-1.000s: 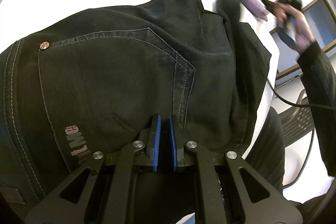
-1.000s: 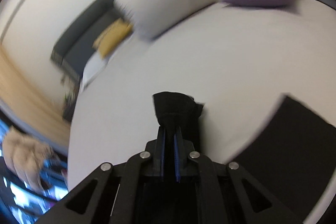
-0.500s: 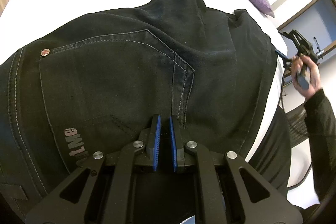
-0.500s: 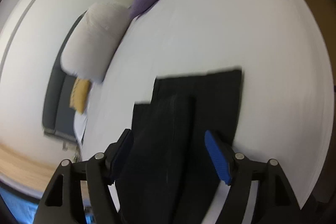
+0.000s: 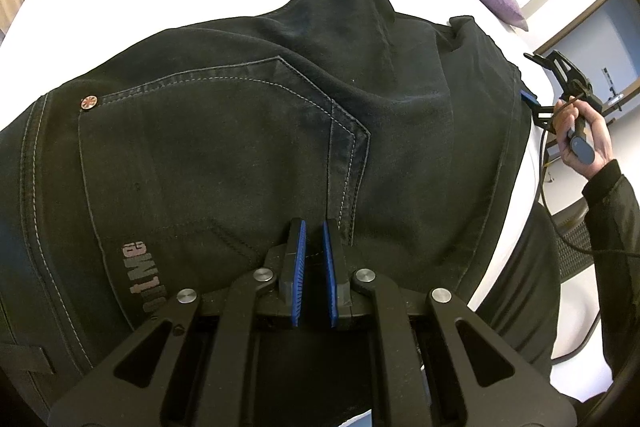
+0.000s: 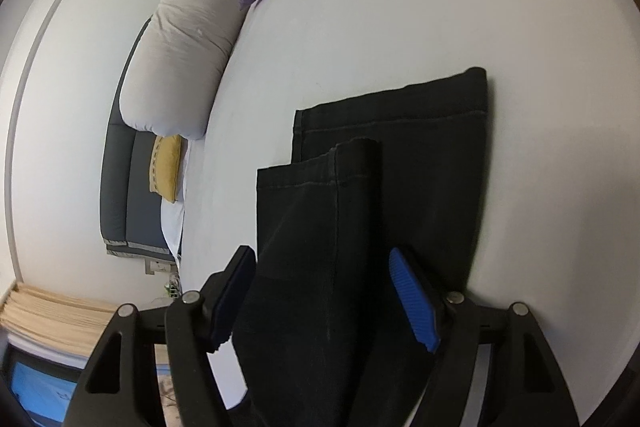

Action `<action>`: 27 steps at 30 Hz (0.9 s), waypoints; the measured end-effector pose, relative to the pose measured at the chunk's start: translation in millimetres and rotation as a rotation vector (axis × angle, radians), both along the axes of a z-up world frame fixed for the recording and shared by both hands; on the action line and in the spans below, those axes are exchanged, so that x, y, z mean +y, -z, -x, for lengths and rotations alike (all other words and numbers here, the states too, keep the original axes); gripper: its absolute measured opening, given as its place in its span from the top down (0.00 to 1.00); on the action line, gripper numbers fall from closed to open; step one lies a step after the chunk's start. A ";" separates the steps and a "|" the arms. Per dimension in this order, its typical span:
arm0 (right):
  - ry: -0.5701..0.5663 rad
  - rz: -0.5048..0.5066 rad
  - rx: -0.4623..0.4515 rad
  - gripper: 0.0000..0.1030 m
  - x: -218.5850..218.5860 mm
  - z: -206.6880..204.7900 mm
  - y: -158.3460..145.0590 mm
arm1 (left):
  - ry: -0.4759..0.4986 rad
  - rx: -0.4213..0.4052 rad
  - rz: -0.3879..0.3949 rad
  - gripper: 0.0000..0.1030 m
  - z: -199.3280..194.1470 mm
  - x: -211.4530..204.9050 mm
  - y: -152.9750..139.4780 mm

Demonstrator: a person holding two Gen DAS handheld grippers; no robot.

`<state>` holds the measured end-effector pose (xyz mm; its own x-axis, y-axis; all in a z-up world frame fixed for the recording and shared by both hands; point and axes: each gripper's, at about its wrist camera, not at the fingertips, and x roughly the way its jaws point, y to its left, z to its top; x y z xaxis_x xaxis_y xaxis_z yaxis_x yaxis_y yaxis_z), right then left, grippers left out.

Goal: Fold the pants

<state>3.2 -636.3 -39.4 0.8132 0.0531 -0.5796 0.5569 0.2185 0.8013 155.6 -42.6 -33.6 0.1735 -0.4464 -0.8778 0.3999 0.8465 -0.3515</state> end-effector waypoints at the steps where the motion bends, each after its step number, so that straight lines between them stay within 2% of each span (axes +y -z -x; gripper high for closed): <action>1: -0.003 -0.012 -0.014 0.33 -1.0 -1.5 0.4 | 0.001 0.000 0.000 0.91 0.2 0.6 -0.1; 3: -0.020 -0.044 -0.032 0.44 -2.4 -6.7 3.9 | 0.001 0.000 0.001 0.91 0.1 0.3 -0.2; 7: -0.045 -0.053 -0.043 0.47 -2.6 -18.5 7.6 | 0.000 0.001 0.002 0.91 0.8 1.3 0.0; 8: -0.050 -0.063 -0.040 0.50 -4.4 -23.2 11.0 | -0.001 0.001 0.001 0.91 0.9 1.3 0.1; 11: -0.051 -0.075 -0.024 0.65 -11.8 -34.1 18.7 | 0.001 0.001 -0.004 0.91 0.9 0.2 -0.4; 14: -0.057 -0.056 0.003 0.91 -20.2 -42.3 25.1 | -0.002 0.003 -0.005 0.91 0.7 -0.3 -0.6; 15: -0.053 -0.061 0.001 0.94 -23.1 -42.5 28.0 | -0.002 0.003 -0.006 0.91 0.8 -0.6 -0.7; 20: -0.008 0.044 -0.012 0.97 -25.4 -27.5 12.9 | -0.002 0.021 -0.016 0.91 -2.9 -3.3 -2.4; 24: 0.078 0.076 -0.012 0.97 -29.3 2.5 7.0 | -0.003 0.023 -0.028 0.91 -4.1 -8.0 -5.2; 27: 0.118 0.084 -0.005 0.97 -31.9 22.6 14.2 | -0.001 0.017 -0.024 0.91 -2.5 -11.8 -6.4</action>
<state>-19.4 -668.2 -53.5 0.8135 -0.0921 -0.5742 0.5791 0.2181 0.7855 158.2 -54.4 -27.3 0.1590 -0.4248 -0.8912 0.3933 0.8552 -0.3375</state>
